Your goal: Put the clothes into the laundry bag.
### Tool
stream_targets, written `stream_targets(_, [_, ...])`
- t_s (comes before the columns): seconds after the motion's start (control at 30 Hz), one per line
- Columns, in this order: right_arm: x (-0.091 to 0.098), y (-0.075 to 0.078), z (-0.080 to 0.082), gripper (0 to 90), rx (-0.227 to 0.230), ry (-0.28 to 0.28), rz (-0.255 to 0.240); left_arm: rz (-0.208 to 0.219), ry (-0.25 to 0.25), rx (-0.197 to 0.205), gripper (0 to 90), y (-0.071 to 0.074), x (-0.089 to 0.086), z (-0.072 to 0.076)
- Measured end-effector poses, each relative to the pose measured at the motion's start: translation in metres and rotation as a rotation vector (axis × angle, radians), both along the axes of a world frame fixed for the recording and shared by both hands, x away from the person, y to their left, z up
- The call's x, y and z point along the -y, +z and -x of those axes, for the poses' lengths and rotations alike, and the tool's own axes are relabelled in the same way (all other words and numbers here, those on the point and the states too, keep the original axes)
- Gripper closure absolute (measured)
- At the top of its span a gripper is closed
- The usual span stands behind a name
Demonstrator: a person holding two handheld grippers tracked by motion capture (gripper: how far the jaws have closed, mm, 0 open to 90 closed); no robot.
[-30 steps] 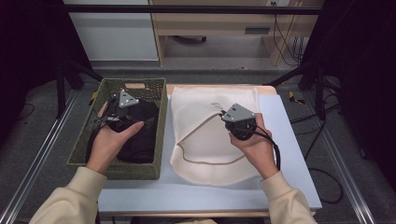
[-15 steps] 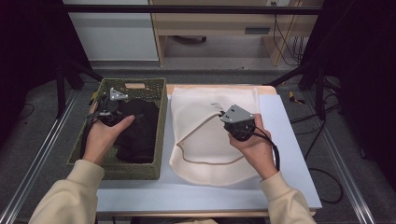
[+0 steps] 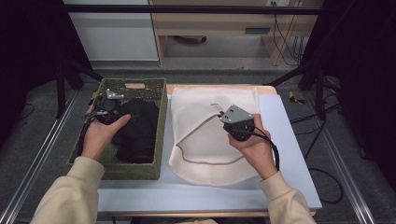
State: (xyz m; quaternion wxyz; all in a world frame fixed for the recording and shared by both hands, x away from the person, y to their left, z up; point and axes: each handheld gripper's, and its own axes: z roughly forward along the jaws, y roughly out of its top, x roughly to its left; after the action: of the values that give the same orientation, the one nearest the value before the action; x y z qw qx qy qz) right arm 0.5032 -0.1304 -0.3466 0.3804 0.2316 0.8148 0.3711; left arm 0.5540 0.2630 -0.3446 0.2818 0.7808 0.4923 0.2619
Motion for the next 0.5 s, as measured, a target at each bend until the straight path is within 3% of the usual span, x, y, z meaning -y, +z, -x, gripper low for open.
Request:
stream_targets(0.17, [0.0, -0.001, -0.001, 86.4, -0.005, 0.0, 0.003, 0.008, 0.009, -0.018, 6.4, -0.009, -0.001, -0.007])
stream_targets(0.5, [-0.003, -0.003, 0.0, 86.1, -0.012, 0.007, 0.011, 0.087, 0.044, -0.06, 6.2, -0.032, -0.005, -0.031])
